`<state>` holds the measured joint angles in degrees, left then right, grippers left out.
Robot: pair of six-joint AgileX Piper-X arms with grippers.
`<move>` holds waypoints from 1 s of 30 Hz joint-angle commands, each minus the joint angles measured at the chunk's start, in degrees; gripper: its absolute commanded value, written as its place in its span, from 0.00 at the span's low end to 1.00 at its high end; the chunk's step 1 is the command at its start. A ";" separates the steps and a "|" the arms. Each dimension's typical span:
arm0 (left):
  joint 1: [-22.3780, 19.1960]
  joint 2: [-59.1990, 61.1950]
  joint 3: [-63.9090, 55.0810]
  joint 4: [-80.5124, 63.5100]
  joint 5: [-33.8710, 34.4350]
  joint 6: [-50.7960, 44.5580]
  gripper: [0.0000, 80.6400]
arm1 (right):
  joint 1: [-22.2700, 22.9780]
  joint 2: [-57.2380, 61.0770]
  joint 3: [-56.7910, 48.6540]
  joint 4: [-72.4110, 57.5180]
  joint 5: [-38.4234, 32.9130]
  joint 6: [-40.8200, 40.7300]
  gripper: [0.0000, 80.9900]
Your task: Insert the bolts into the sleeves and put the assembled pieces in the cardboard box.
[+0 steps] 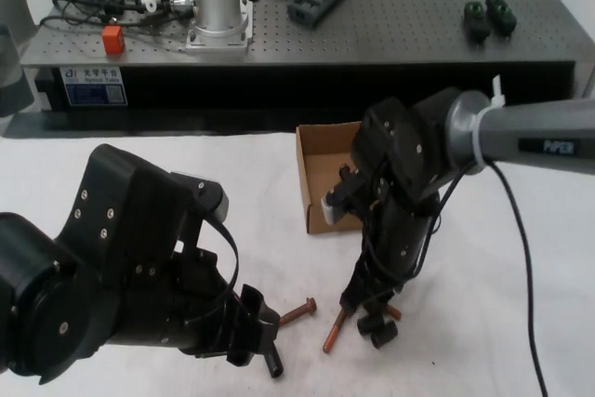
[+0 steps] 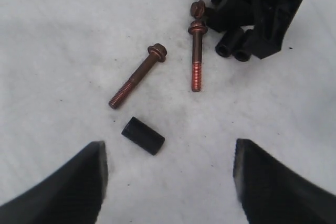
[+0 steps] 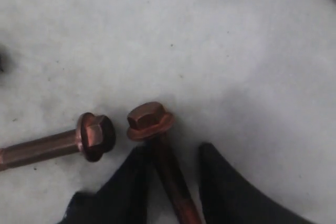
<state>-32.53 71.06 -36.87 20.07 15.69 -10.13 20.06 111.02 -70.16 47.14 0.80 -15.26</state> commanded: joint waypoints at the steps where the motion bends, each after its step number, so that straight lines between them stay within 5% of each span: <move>1: -0.16 -0.31 -0.08 0.00 -0.53 0.35 0.61 | 0.16 1.21 0.15 -0.17 -0.19 -0.64 0.31; 5: -0.16 -0.31 -0.08 0.00 -0.53 0.35 0.61 | 0.16 1.54 0.15 -0.35 -0.11 -0.84 0.25; 8: -0.16 -0.31 -0.08 0.00 -0.53 0.35 0.61 | 0.16 1.54 0.15 -1.41 -0.11 -0.84 0.02; 21: -1.64 10.73 -8.34 7.75 4.05 8.30 0.61 | -8.57 -19.16 12.01 -2.85 -6.19 6.71 0.05; 27: -5.66 22.10 -19.77 19.62 -3.78 11.03 0.61 | -11.63 -34.80 23.13 -2.85 -6.18 9.02 0.05; 30: -7.07 25.72 -24.34 20.62 -1.31 12.49 0.61 | -12.80 -40.45 27.07 -2.85 -6.18 10.23 0.05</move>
<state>-39.10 96.11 -59.23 39.73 14.17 1.06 8.16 73.97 -45.18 44.61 -4.67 -6.16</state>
